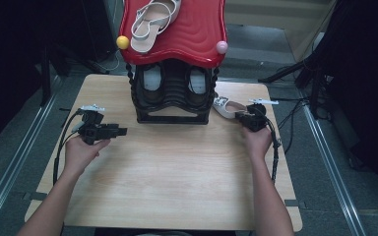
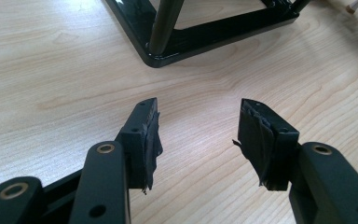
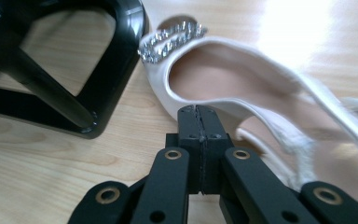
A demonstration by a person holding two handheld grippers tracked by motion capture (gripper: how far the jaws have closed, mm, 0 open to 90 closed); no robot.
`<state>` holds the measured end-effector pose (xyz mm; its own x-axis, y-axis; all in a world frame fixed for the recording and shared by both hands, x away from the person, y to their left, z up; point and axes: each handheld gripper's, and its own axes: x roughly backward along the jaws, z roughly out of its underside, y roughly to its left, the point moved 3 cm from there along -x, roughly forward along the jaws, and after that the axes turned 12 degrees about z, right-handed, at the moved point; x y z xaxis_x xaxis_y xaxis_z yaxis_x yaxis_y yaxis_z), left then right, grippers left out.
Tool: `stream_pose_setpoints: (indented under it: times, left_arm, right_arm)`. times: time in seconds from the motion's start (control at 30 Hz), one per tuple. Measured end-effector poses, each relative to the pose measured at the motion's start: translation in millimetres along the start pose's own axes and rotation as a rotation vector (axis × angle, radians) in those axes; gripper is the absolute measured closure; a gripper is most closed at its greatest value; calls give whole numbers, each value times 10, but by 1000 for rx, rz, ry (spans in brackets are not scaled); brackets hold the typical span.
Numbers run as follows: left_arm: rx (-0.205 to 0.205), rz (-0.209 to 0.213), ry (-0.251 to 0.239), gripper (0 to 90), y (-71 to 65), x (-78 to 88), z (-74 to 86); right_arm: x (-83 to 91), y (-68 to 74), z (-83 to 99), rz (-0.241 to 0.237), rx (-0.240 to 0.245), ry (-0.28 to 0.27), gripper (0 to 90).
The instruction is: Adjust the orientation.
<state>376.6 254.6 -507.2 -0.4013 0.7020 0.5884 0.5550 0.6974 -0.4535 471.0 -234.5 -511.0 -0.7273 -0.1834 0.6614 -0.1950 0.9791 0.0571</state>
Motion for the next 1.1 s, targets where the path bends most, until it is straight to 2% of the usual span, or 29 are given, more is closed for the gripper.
stream_pose_setpoints:
  times: [0.23, 0.33, 0.37, 0.47, 0.57, 0.67, 0.77, 0.83, 1.1]
  left_arm:
    - [-5, -1, 9, 485, -7, -23, 1]
    - [-6, -2, 11, 485, -9, -27, 2]
    - [-7, 0, 10, 485, -9, -27, 2]
    - [-4, 2, 15, 485, -1, -39, 3]
    - [-11, -1, 27, 485, -10, -75, 10]
    - [-16, 3, 34, 486, -21, -95, 8]
    - [-17, 5, 39, 486, -25, -109, 12]
    - [-20, 4, 45, 486, -24, -120, 14]
    - [-24, 3, 52, 485, -21, -134, 19]
  right_arm:
    - [304, -201, -98, 9, -15, -60, 900]
    - [370, -293, -110, 21, -34, -76, 900]
    - [397, -339, -110, 18, -54, -86, 900]
    - [399, -409, -86, 30, -58, -77, 900]
    - [294, -445, -8, 53, -53, -52, 900]
    - [180, -454, 52, 58, -63, -45, 900]
    - [138, -432, 31, 62, -67, -55, 900]
    - [104, -398, 37, 55, -61, -42, 900]
    - [129, -221, 56, 21, -49, -11, 900]
